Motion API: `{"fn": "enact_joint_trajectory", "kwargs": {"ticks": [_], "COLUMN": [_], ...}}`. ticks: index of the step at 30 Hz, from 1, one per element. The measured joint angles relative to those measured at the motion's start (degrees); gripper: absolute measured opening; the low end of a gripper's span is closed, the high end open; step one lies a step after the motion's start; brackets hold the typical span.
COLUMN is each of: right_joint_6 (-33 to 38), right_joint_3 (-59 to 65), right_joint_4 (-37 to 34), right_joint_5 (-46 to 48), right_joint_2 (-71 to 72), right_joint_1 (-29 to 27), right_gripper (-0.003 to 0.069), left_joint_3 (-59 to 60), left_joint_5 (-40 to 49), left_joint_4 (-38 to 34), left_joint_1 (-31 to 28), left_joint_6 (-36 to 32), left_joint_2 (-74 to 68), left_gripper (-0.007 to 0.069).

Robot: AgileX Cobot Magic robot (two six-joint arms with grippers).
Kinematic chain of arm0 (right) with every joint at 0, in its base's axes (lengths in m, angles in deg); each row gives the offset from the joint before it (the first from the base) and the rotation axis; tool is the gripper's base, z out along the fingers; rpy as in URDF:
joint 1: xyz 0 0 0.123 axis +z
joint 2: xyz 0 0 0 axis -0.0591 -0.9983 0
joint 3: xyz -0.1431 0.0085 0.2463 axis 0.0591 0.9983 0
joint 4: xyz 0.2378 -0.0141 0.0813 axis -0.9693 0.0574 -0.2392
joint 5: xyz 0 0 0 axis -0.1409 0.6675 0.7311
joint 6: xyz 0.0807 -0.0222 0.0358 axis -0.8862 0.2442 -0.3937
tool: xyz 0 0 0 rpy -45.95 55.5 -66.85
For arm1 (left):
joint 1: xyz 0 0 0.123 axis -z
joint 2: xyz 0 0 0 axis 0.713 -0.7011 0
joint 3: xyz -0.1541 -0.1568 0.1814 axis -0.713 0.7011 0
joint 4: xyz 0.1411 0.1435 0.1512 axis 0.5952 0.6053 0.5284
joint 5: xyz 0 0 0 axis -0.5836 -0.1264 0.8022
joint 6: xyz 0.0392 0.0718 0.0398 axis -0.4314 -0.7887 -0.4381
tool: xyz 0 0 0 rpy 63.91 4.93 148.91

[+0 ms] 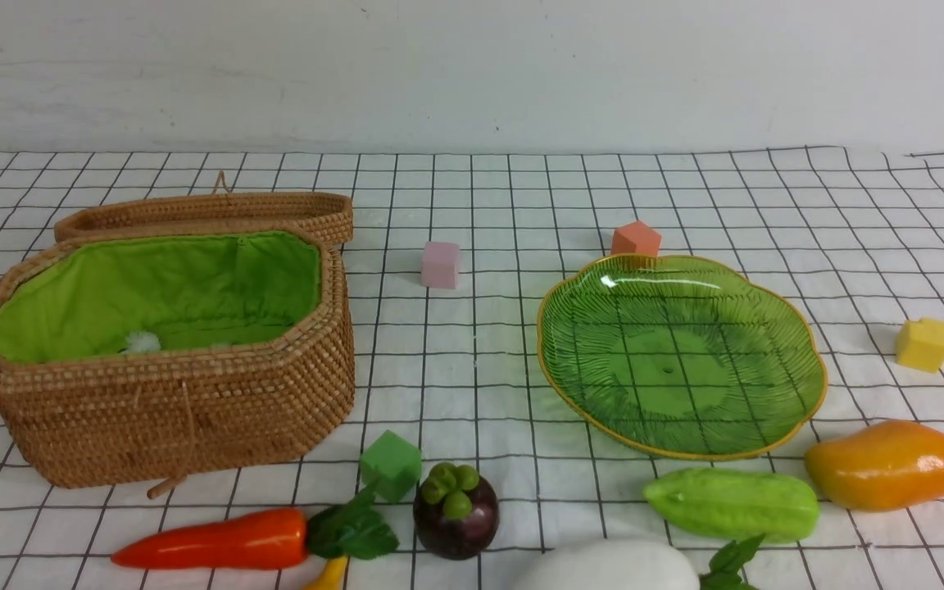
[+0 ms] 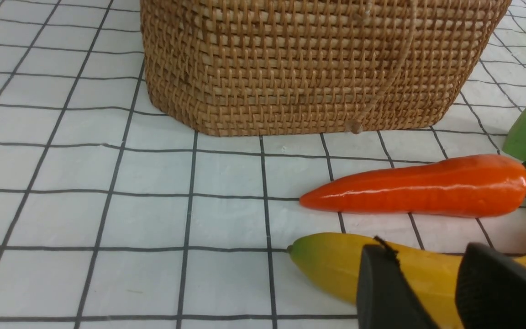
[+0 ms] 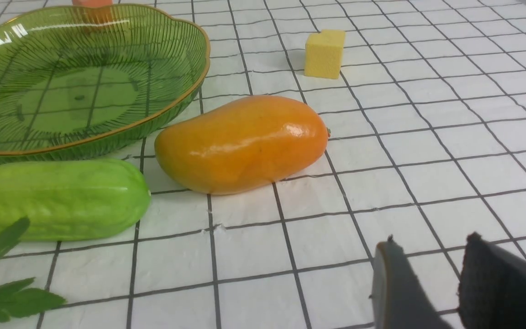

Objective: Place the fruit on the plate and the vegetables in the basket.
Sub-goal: Use the left arm to grab a banana and put it into the right plate

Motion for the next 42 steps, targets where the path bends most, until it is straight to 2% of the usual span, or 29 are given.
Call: {"fn": "enact_joint_trajectory", "kwargs": {"ticks": [22, 25, 28, 31, 32, 33, 34, 36, 38, 42], "right_joint_6": [0.00, 0.00, 0.00, 0.00, 0.00, 0.00, 0.00, 0.00, 0.00, 0.00], "right_joint_3": [0.00, 0.00, 0.00, 0.00, 0.00, 0.00, 0.00, 0.00, 0.00, 0.00], "right_joint_4": [0.00, 0.00, 0.00, 0.00, 0.00, 0.00, 0.00, 0.00, 0.00, 0.00], "right_joint_5": [0.00, 0.00, 0.00, 0.00, 0.00, 0.00, 0.00, 0.00, 0.00, 0.00], "right_joint_2": [0.00, 0.00, 0.00, 0.00, 0.00, 0.00, 0.00, 0.00, 0.00, 0.00], "right_joint_1": [0.00, 0.00, 0.00, 0.00, 0.00, 0.00, 0.00, 0.00, 0.00, 0.00], "right_gripper": [0.0238, 0.0238, 0.0238, 0.0238, 0.0238, 0.0238, 0.0238, 0.0238, 0.0238, 0.0238], "left_joint_3": [0.00, 0.00, 0.00, 0.00, 0.00, 0.00, -0.16, -2.61, -6.85, -23.79], "left_joint_5": [-0.67, -4.41, -12.49, -28.08, -29.03, -36.77, -40.08, -43.79, -43.73, -37.49], "left_joint_4": [-0.38, -3.74, -9.33, -22.30, -23.00, -27.33, -28.95, -29.77, -27.80, -17.30], "left_joint_1": [0.00, 0.00, 0.00, 0.00, 0.00, 0.00, 0.00, 0.00, 0.00, 0.00], "left_joint_6": [0.22, 1.85, 3.30, 8.42, 8.90, 10.25, 10.76, 11.70, 12.01, 12.07], "left_joint_2": [0.00, 0.00, 0.00, 0.00, 0.00, 0.00, 0.00, 0.00, 0.00, -1.85], "left_gripper": [0.0239, 0.0239, 0.0239, 0.0239, 0.0239, 0.0239, 0.0239, 0.0239, 0.0239, 0.0239]}}
